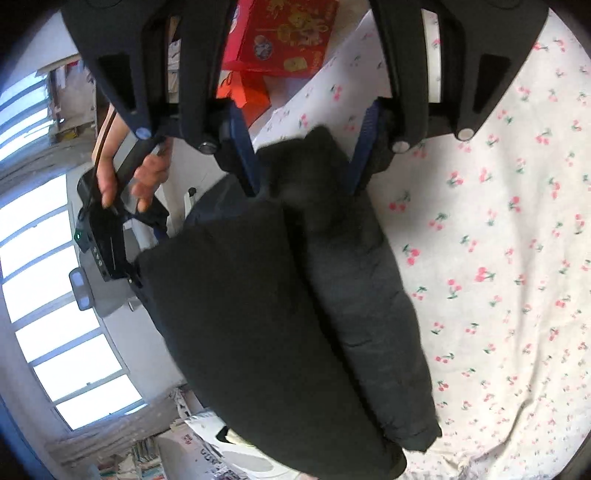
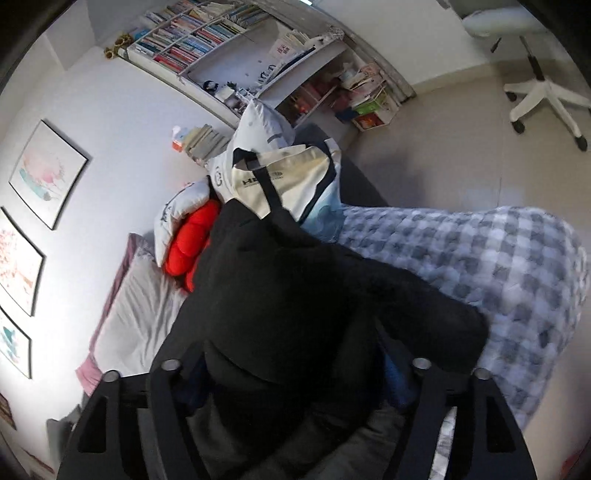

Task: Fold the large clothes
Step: 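Lift the coat bundle with both grippers and place it on the navy garment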

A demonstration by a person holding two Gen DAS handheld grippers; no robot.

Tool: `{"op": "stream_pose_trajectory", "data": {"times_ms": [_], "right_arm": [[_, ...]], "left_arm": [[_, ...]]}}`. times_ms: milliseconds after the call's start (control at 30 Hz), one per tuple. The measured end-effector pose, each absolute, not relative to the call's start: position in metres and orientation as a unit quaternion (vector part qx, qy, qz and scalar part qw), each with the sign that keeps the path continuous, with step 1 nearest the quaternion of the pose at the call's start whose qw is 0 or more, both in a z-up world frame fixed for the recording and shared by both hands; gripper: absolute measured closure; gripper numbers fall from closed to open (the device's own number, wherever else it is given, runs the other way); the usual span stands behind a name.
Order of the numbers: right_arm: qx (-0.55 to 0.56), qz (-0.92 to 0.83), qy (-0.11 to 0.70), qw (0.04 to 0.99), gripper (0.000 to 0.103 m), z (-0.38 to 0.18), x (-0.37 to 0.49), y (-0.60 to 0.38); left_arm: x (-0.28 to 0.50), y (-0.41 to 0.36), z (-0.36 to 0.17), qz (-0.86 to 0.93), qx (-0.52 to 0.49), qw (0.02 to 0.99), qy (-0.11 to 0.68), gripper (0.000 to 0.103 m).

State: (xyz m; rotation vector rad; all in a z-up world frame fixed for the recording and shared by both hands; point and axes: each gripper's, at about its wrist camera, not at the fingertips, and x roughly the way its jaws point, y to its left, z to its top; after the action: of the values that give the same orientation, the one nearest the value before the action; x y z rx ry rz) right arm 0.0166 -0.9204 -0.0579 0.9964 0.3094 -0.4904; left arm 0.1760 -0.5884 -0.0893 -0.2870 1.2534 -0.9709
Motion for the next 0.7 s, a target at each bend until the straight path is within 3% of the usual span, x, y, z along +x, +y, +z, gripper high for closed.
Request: {"op": "stream_pose_trajectory", "data": {"times_ms": [200, 400, 600, 700], "right_arm": [[0.449, -0.276, 0.148, 0.837, 0.02, -0.047, -0.015, -0.917], [0.368, -0.362, 0.15, 0.843, 0.02, -0.02, -0.057, -0.875], [0.276, -0.308, 0.184, 0.892, 0.019, 0.016, -0.06, -0.8], [0.22, -0.291, 0.21, 0.907, 0.017, 0.033, -0.054, -0.758]], "left_arm": [[0.173, -0.544, -0.075, -0.434, -0.147, 0.704, 0.542, 0.048], [0.156, -0.52, -0.039, -0.406, -0.087, 0.758, 0.503, 0.033], [0.139, -0.508, -0.005, -0.397, -0.058, 0.786, 0.471, 0.028], [0.127, -0.502, 0.015, -0.386, -0.034, 0.806, 0.447, 0.02]]}}
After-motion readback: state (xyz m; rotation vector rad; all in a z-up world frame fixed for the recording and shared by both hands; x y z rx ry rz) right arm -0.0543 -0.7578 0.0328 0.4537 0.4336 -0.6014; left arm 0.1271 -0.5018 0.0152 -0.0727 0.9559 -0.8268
